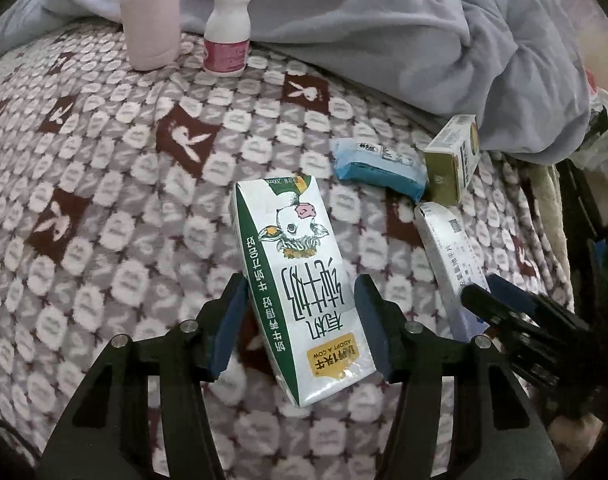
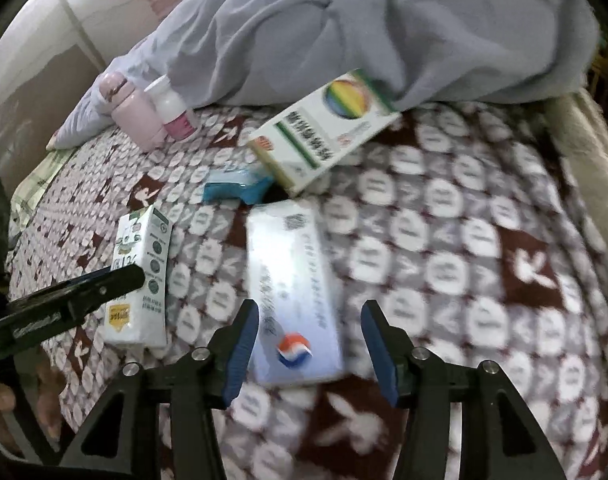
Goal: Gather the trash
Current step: 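Grasp the green-white milk carton with the left tool while the right tool grasps the white medicine box, then carry the milk carton and medicine box with both tools over the bucket, then open both tools to drop the carton and box into the bucket, then move both open tools back over the remaining items on the bed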
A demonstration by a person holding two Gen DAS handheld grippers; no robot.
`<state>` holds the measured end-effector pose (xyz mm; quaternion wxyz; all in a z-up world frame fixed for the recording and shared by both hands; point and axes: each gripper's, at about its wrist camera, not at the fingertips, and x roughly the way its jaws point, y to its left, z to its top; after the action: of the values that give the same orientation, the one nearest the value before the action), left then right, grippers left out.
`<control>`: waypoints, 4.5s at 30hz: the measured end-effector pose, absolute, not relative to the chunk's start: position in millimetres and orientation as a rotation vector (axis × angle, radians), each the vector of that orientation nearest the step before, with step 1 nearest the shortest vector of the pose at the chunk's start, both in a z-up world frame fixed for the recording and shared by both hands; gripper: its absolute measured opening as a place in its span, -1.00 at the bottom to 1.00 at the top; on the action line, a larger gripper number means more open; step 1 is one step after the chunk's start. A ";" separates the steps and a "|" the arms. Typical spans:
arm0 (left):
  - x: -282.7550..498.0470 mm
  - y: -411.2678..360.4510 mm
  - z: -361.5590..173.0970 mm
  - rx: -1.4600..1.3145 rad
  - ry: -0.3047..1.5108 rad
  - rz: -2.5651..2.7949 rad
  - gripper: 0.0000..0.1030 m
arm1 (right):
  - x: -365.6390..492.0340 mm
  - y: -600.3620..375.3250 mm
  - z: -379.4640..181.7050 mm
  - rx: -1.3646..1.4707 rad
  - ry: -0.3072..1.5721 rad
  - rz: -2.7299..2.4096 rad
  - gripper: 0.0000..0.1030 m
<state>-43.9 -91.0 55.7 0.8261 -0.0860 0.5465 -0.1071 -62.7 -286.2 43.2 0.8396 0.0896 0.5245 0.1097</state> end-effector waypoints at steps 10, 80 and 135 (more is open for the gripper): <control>-44.4 -107.0 37.2 -0.232 1.186 -0.191 0.11 | -54.0 -270.3 33.5 0.126 1.115 0.239 -0.05; -198.0 -507.5 124.3 0.160 1.023 -0.887 -0.16 | -311.6 -655.3 90.1 0.443 0.900 -0.422 -0.06; -69.3 -289.0 96.7 0.067 0.969 -0.401 0.27 | -188.3 -511.0 94.2 0.373 0.951 -0.147 0.11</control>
<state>-69.3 -289.0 96.7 0.8650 0.0322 0.4626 -0.1916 -188.3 -511.0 94.2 0.8696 0.1785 0.4549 -0.0704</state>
